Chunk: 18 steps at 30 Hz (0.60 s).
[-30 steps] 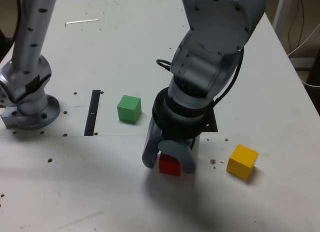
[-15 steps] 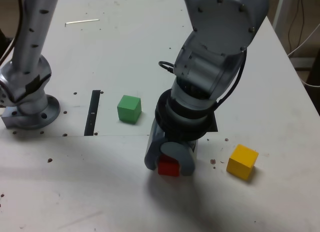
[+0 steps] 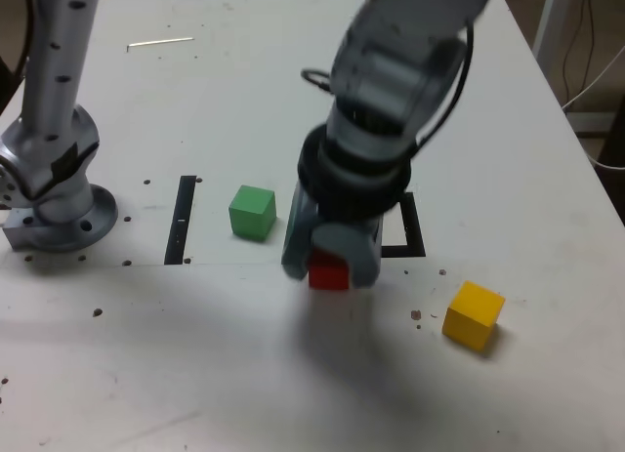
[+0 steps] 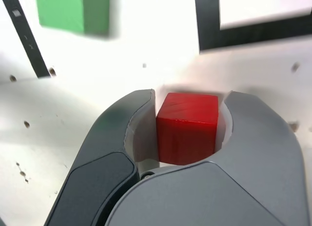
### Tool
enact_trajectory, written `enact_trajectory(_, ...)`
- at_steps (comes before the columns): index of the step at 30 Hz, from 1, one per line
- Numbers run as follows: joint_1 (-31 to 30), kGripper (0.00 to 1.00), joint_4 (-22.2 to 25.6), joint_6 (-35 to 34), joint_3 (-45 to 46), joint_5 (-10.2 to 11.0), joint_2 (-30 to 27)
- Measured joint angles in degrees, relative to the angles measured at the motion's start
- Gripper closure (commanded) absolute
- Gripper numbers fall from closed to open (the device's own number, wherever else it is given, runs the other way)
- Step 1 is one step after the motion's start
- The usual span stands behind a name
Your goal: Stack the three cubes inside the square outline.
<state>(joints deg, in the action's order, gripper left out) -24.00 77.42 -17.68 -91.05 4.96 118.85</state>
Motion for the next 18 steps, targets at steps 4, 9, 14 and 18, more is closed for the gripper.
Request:
enact_trajectory(4, 3.86, 0.64, 0.4, 1.11, -0.05, 0.24, -1.36)
enact_trajectory(9, 7.79, 0.64, 0.38, 2.52, -1.05, 0.25, -1.65)
enact_trajectory(14, 11.41, 0.64, 0.24, 3.5, -1.66, 0.25, -1.65)
enact_trajectory(18, 13.05, 0.64, 0.07, 4.02, -1.68, 0.34, -1.65)
